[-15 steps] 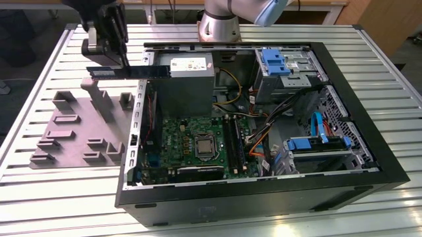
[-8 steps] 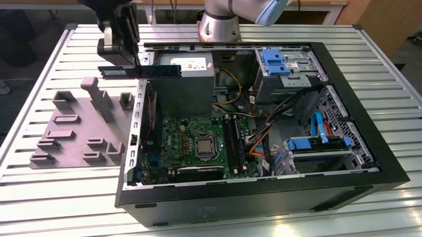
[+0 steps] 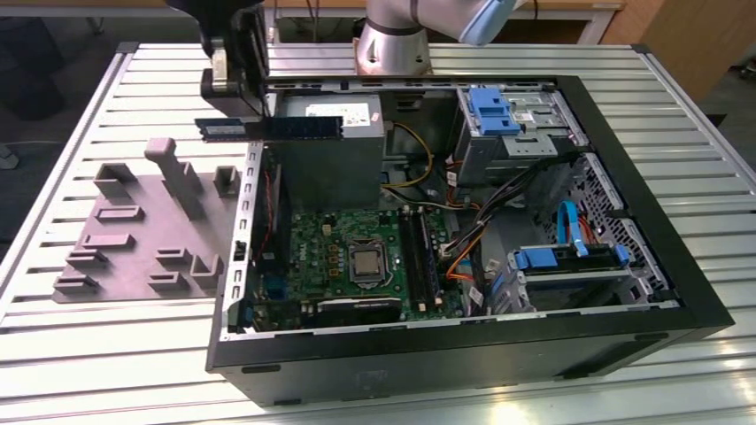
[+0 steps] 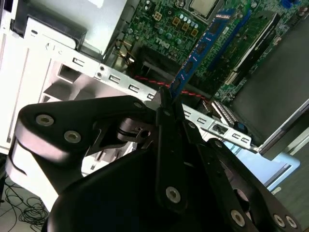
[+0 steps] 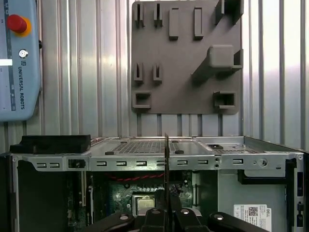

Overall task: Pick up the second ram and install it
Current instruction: 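Pick up the second ram and move it above second insertion slot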

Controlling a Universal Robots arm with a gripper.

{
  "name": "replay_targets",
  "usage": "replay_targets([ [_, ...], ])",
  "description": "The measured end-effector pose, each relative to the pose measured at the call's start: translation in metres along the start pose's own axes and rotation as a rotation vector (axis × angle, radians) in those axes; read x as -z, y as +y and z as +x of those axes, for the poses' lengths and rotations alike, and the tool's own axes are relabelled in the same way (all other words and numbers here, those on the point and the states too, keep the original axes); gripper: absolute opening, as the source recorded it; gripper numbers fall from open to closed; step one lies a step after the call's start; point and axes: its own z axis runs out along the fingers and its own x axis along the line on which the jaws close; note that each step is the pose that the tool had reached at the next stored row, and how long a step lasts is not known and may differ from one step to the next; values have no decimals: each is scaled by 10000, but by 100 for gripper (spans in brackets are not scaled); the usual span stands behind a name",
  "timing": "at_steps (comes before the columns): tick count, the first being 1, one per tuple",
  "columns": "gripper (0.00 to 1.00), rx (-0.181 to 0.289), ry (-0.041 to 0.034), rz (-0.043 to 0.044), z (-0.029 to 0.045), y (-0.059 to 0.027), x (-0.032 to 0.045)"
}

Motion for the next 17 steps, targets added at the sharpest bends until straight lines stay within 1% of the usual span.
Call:
replay_targets([
  [10, 14, -1, 0, 0, -9, -238, -6],
  [11, 14, -1, 0, 0, -14, -392, -10],
  [17, 14, -1, 0, 0, -20, -564, -15],
])
